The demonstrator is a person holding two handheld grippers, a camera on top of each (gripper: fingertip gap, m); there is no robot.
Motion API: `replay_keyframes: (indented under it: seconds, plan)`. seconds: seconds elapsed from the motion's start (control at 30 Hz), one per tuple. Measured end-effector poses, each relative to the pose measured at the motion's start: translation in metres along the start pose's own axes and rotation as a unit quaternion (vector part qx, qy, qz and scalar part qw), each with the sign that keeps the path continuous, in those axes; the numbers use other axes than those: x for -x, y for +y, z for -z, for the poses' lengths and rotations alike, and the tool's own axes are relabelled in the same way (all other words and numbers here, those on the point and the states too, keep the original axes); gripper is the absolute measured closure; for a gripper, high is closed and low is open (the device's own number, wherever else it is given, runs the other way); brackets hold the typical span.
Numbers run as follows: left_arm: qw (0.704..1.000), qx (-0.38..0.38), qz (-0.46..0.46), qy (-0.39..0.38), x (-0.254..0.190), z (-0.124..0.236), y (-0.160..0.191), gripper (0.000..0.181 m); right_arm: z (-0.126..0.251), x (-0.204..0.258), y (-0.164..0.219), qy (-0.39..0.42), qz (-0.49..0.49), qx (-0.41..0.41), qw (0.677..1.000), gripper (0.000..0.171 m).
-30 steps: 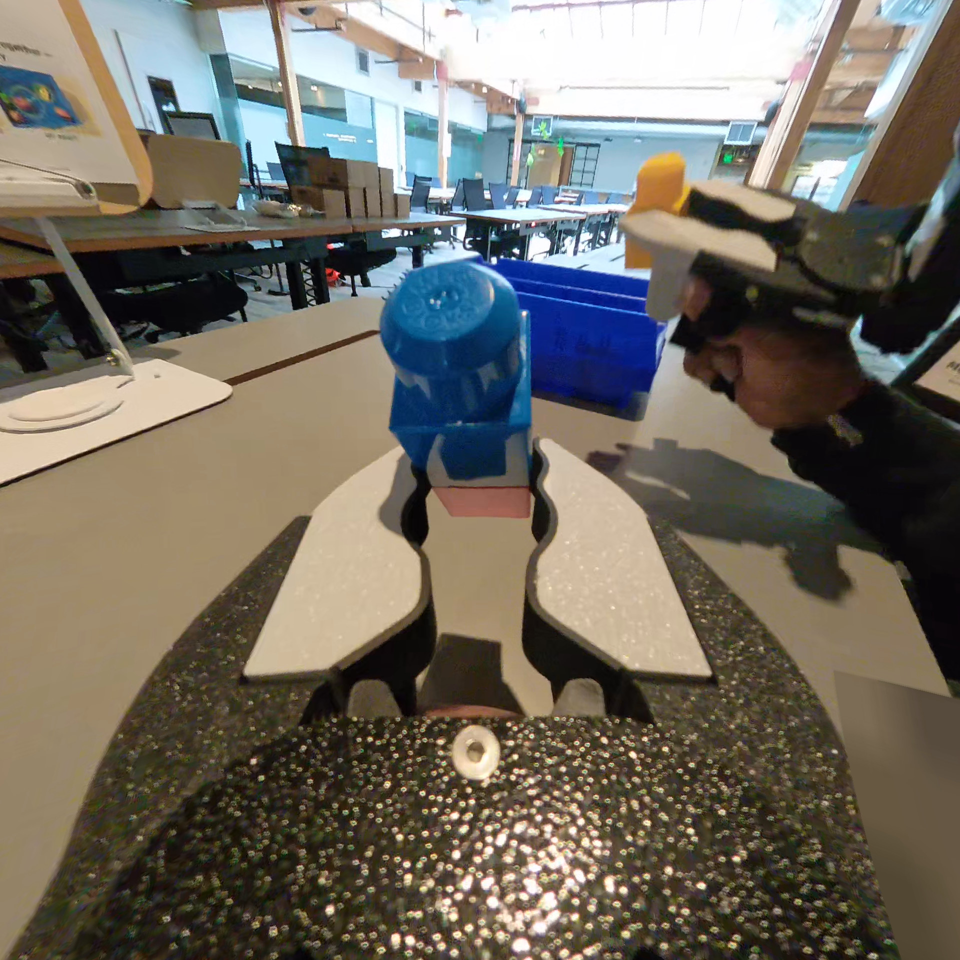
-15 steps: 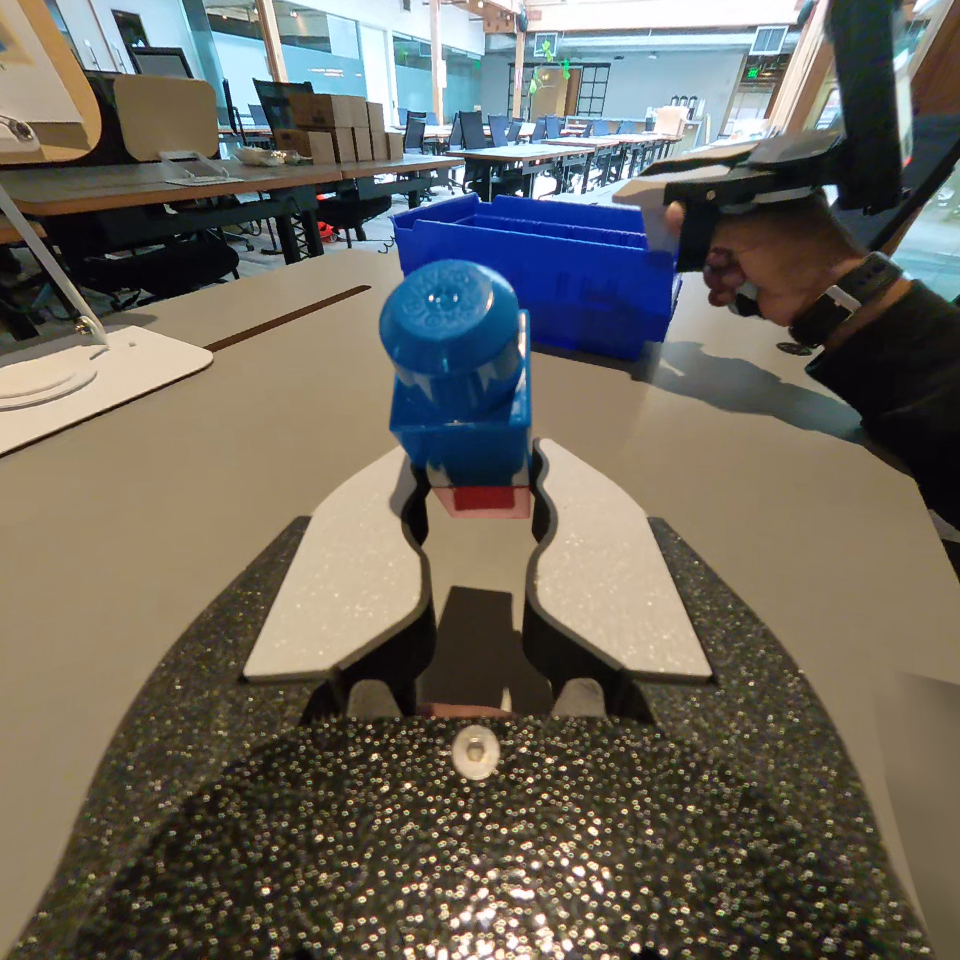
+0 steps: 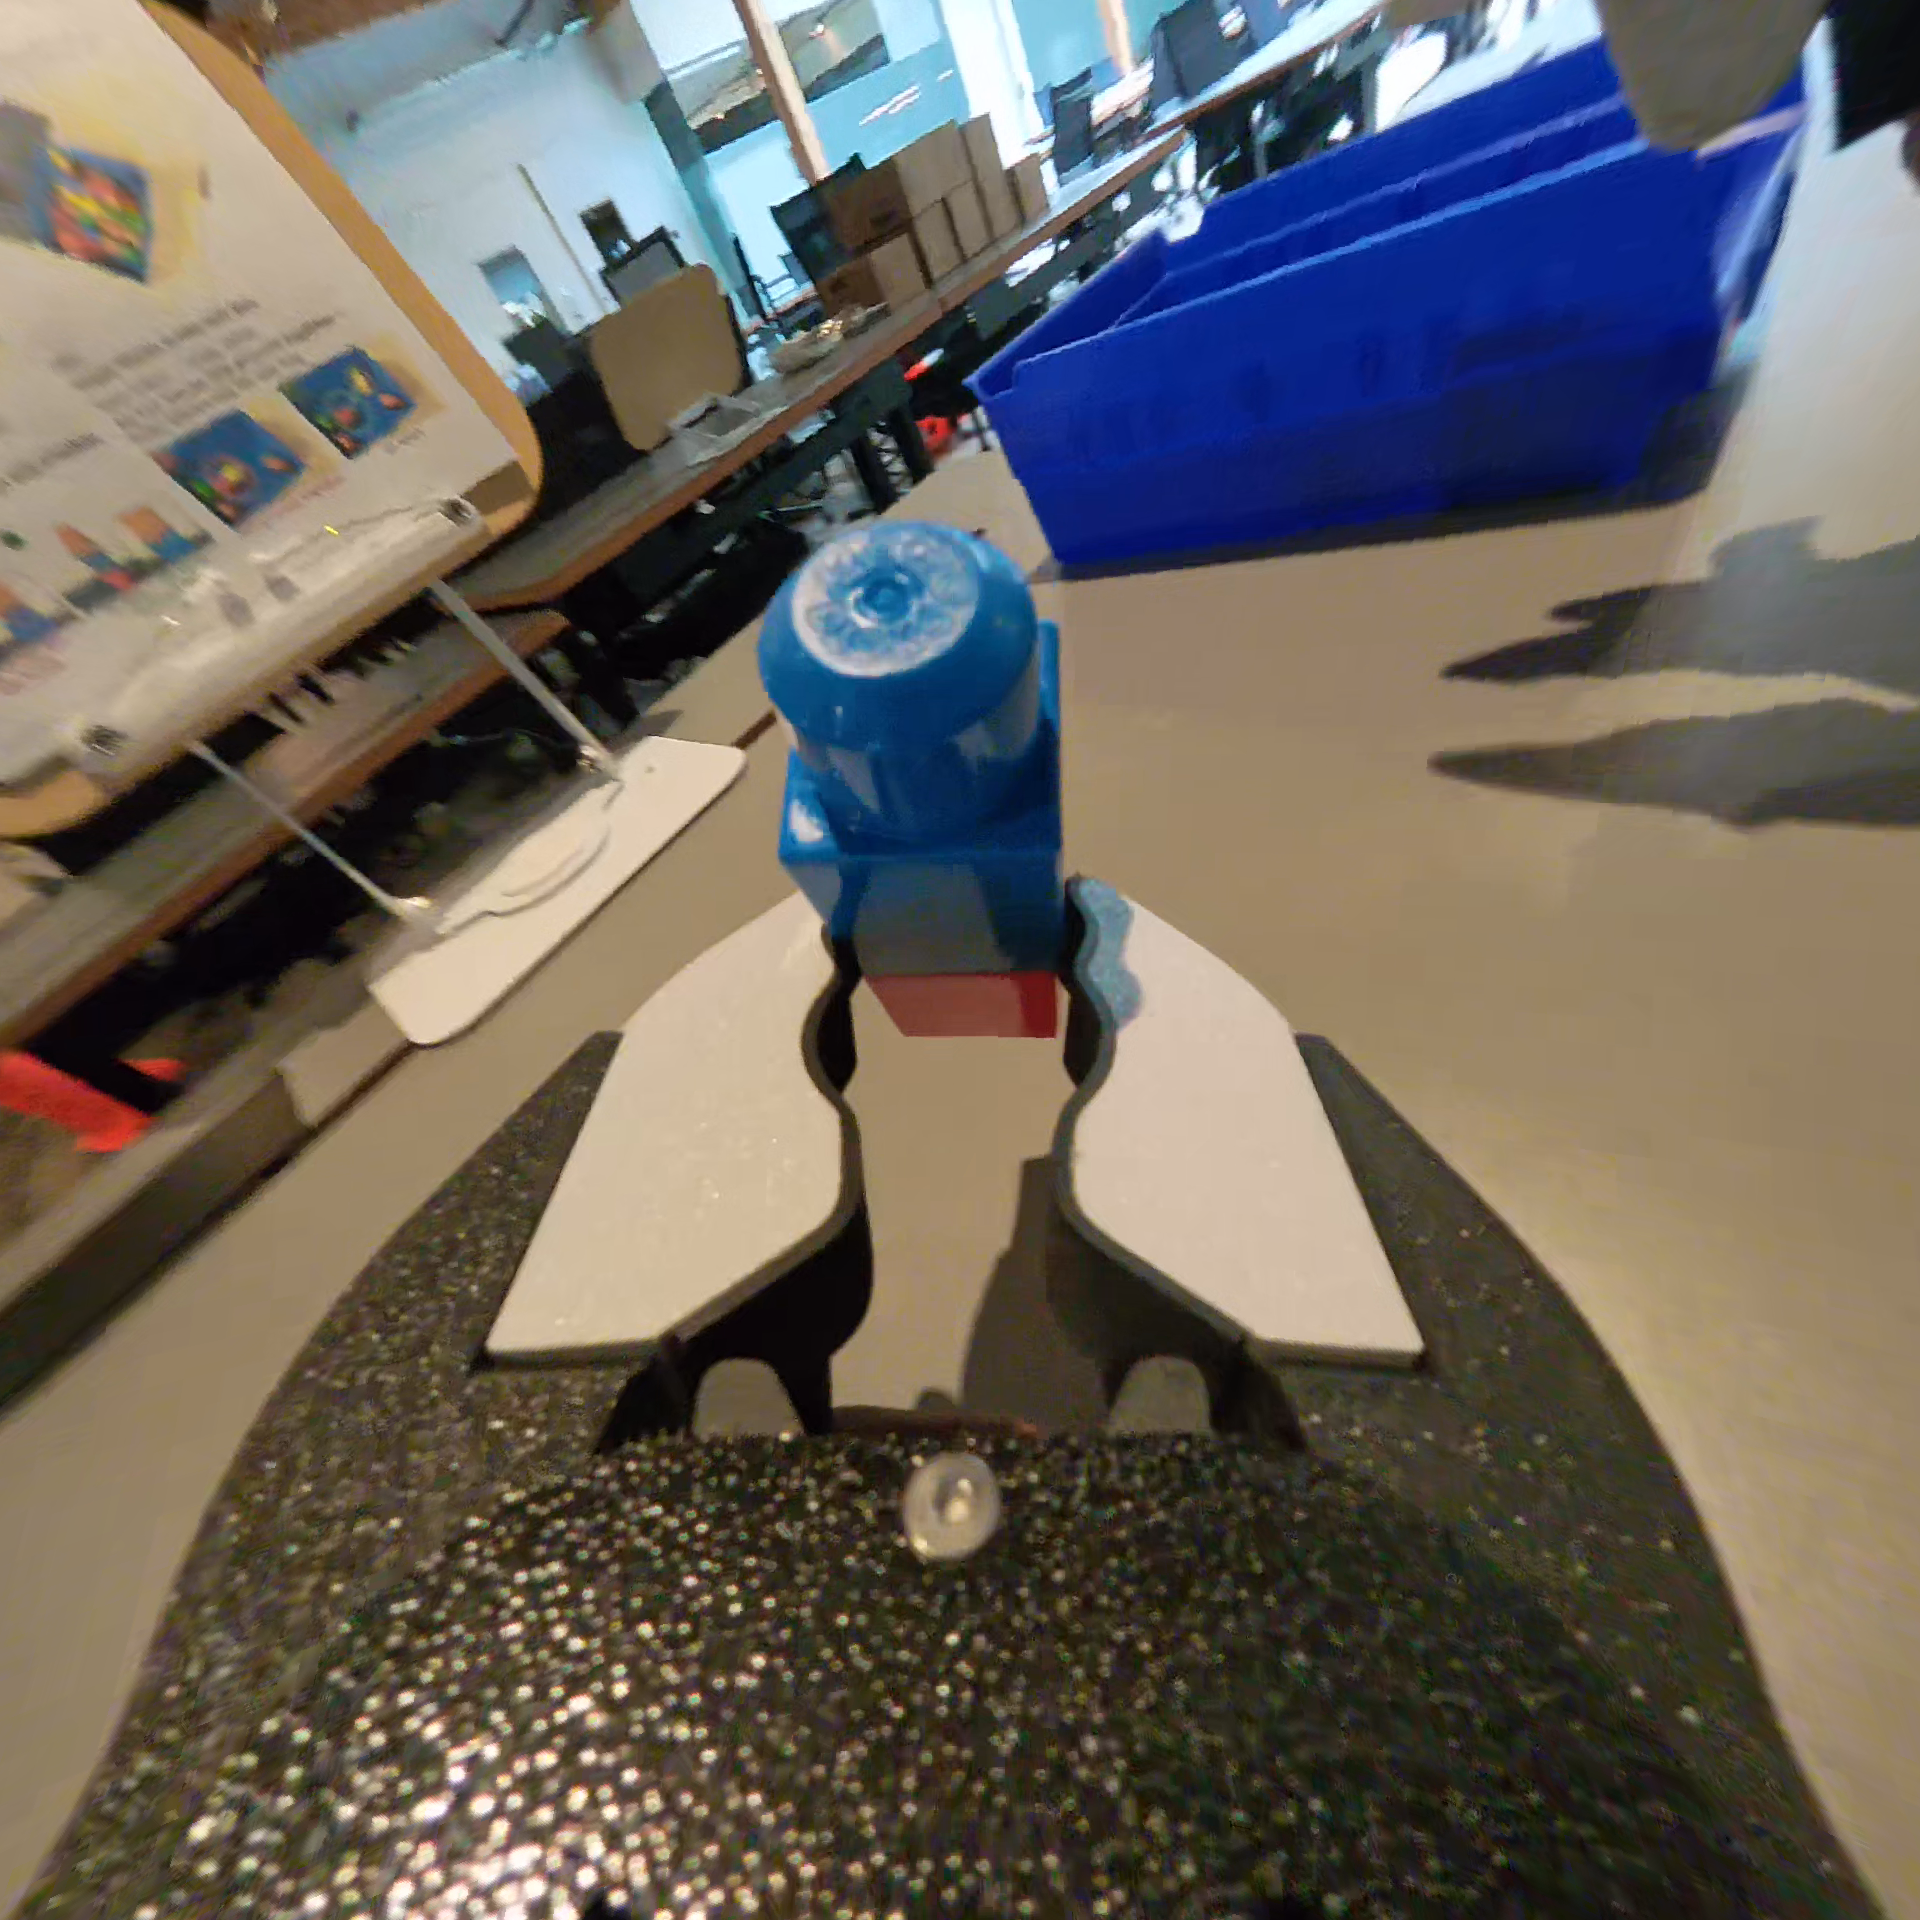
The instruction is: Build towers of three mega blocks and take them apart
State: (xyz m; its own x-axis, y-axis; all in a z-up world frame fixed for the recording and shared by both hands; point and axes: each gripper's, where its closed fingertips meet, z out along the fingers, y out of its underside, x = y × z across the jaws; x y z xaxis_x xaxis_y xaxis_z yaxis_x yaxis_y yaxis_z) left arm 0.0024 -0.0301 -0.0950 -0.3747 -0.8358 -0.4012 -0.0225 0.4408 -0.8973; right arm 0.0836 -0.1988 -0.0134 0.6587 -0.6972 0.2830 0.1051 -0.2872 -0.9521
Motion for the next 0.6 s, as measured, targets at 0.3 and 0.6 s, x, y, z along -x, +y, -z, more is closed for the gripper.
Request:
replay_keyframes:
  seconds: [0.3, 0.6]
  plan:
    - [0.992, 0.010, -0.121, -0.039, -0.010, -0.001, -0.003, 0.145, -0.003, 0.187, -0.011, -0.269, 0.010, -0.018, 0.963, 0.118]
    - [0.975, 0.002, -0.215, -0.047, -0.024, -0.002, -0.008, 0.145, -0.021, 0.194, 0.008, -0.220, -0.009, 0.008, 0.976, 0.133]
